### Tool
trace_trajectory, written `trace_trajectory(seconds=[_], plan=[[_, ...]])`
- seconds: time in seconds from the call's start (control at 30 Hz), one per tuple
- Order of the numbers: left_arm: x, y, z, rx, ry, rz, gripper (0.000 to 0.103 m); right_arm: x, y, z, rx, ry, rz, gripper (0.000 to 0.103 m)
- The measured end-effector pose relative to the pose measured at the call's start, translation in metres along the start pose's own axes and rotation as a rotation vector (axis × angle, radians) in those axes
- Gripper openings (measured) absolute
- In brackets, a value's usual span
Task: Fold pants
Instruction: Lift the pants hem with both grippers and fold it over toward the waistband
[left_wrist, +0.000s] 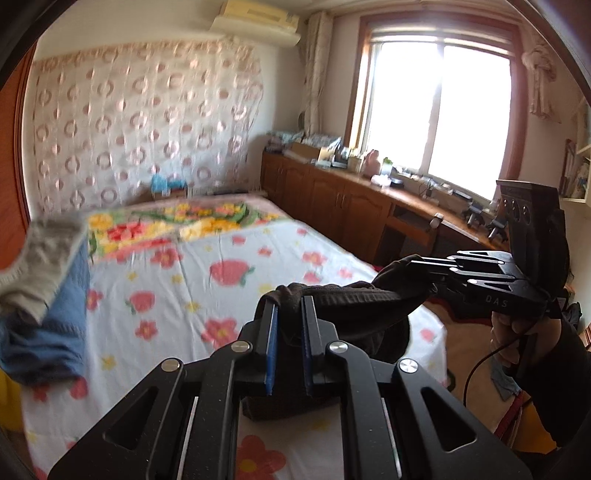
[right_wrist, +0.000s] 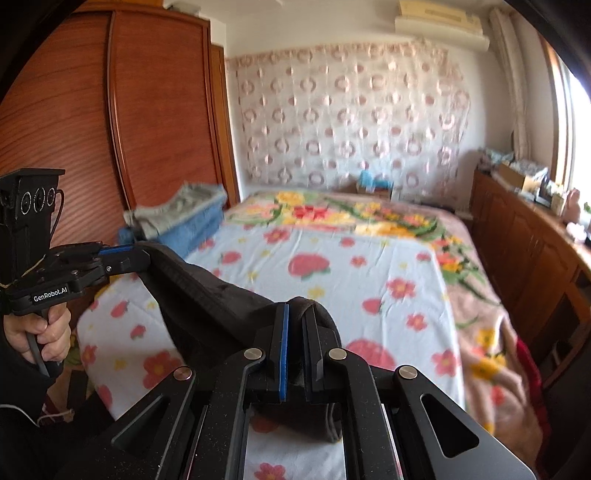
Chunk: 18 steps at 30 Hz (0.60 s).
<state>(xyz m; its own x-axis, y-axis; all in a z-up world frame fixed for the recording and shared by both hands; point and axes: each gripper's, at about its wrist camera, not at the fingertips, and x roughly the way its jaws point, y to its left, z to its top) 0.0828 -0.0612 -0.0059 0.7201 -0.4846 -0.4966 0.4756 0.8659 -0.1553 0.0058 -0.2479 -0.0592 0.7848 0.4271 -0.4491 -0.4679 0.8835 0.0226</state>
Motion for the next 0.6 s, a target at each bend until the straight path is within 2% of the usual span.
trace_trajectory(seconds=[0.17,0.3,0.43,0.6], plan=[[0.031,0.021,-0.013,-0.052,0.064,0.012,0.012,0.05,-0.009,0.005,0.031,0.072,0.036,0.006],[0.049,0.033,0.0,-0.048,0.081,0.027,0.012,0.081,-0.013,0.03,0.006,0.093,0.05,0.006],[0.07,0.042,0.048,0.03,0.057,0.091,0.012,0.114,-0.019,0.093,-0.107,0.063,0.007,0.005],[0.074,0.057,0.116,0.067,-0.02,0.148,0.012,0.127,-0.035,0.179,-0.122,-0.045,-0.042,0.005]])
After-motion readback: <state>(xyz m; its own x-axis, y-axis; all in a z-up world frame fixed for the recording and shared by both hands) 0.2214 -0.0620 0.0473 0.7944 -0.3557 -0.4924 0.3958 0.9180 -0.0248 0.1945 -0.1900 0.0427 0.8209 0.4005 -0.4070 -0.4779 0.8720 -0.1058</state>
